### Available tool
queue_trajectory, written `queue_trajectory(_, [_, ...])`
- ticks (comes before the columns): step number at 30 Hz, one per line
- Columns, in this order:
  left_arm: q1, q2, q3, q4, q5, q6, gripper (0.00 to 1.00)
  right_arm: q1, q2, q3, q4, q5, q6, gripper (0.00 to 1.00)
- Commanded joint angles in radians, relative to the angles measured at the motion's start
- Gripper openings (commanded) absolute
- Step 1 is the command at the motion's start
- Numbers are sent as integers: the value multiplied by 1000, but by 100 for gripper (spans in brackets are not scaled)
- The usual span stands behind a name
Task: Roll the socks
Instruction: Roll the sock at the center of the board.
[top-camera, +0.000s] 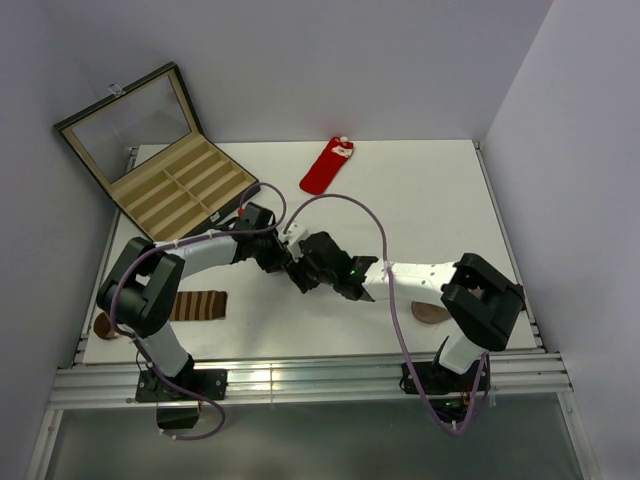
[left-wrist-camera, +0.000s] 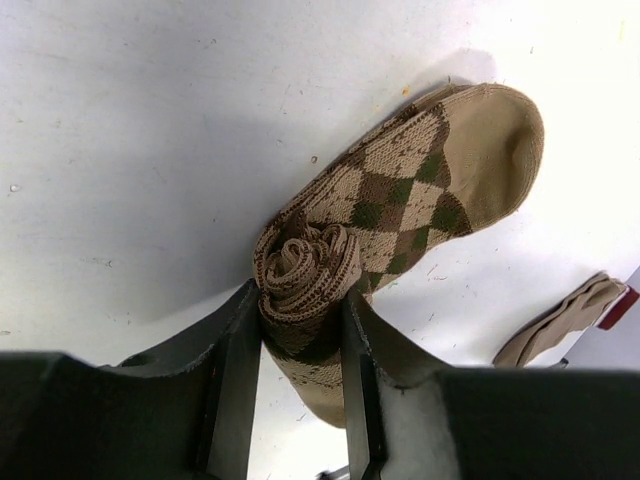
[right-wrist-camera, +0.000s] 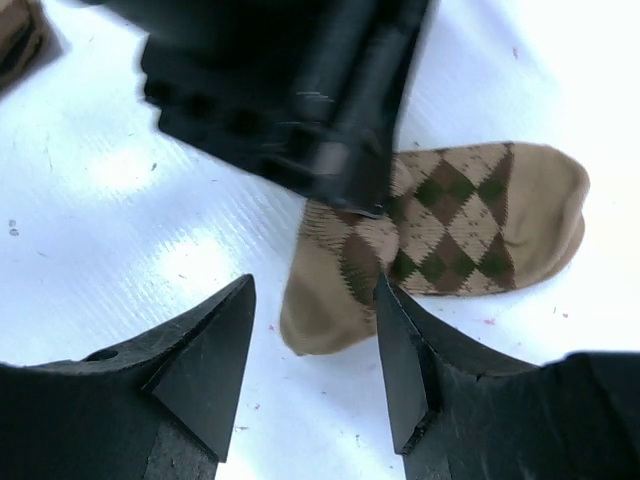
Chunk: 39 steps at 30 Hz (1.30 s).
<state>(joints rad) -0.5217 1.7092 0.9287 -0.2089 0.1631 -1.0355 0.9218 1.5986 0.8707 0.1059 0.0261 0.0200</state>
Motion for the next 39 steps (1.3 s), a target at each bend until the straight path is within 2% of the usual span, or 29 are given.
queue_trajectory(1, [19, 55, -19, -133, -71, 75, 18, 49, 32, 14, 49, 181, -86, 59])
queue_trajectory(14, [23, 72, -5, -132, -40, 94, 18, 100, 210, 60, 18, 238, -127, 59])
queue_trajectory(22, [23, 75, -7, -121, -22, 98, 18, 100, 299, 94, -17, 183, -137, 55])
queue_trajectory(25, [25, 70, -4, -121, -27, 103, 20, 97, 320, 105, -50, 134, -141, 46])
queue_trajectory(26, [26, 67, -2, -121, -27, 103, 21, 92, 327, 111, -64, 118, -140, 37])
queue_trajectory(28, [28, 61, -2, -109, -22, 103, 27, 74, 328, 122, -98, 37, -129, 25])
queue_trajectory(29, [29, 58, -1, -104, -22, 101, 29, 65, 327, 125, -121, 6, -124, 16])
queue_trajectory(30, [31, 47, -1, -101, -23, 100, 36, 39, 319, 131, -138, -21, -117, 12])
queue_trajectory(32, [32, 37, 2, -96, -42, 101, 42, 8, 308, 139, -187, -142, -103, 6])
queue_trajectory(36, [37, -29, -19, -67, -74, 81, 57, -64, 304, 188, -288, -336, -92, 0])
queue_trajectory(39, [43, -86, -51, -41, -106, 51, 66, -106, 320, 224, -360, -472, -95, 0])
